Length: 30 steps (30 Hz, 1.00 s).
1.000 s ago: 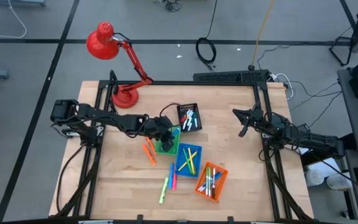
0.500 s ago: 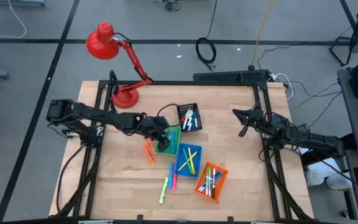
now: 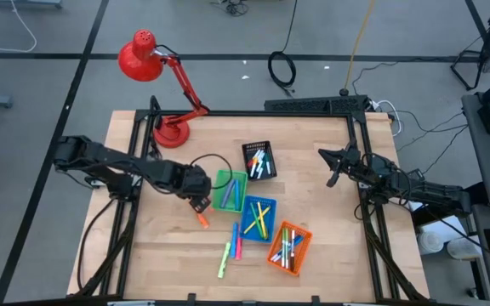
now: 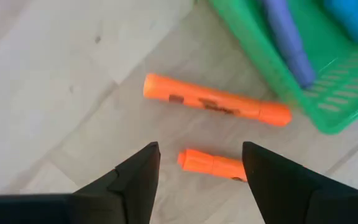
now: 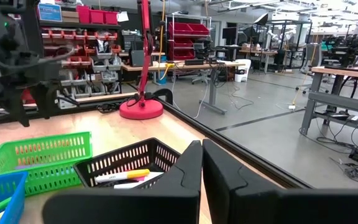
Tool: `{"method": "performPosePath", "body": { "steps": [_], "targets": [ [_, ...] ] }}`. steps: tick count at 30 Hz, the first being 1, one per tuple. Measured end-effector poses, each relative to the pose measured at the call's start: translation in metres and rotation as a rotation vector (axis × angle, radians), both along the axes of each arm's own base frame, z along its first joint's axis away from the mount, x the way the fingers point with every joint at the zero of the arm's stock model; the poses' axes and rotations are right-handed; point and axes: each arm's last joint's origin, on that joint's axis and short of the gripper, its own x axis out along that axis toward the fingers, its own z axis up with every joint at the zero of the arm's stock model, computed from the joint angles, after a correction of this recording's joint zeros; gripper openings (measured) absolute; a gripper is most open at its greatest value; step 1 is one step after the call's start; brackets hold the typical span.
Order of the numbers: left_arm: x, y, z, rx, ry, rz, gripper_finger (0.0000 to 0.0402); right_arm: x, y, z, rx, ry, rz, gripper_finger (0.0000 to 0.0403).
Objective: Pick & Place Markers
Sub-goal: Put the left orange highlighter into the green basket
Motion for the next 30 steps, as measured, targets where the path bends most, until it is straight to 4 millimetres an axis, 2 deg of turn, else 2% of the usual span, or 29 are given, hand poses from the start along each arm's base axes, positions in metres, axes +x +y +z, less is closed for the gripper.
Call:
{"method": "performPosePath", "body": {
  "steps": [7,13,16,22,30],
  "targets": [
    [-0.005,-0.027,-0.007,-0.033,-0.018,-0.017,0.0219,0.000,0.000,0.000,0.000,0.000,0.000,0.0000],
    [0.002,-0.035,-0.015,-0.082,-0.184,0.193,0.0219,0.000,0.000,0.000,0.000,0.000,0.000,0.0000],
    [0.005,-0.034,-0.028,-0.097,-0.217,0.315,0.0215,0.000,0.000,0.000,0.000,0.000,0.000,0.0000],
    [0.003,-0.036,-0.055,-0.146,-0.106,0.477,0.0199,0.000,0.000,0.000,0.000,0.000,0.000,0.0000],
    [0.006,-0.040,-0.075,-0.146,0.003,0.479,0.0177,0.000,0.000,0.000,0.000,0.000,0.000,0.0000]
  ]
}}
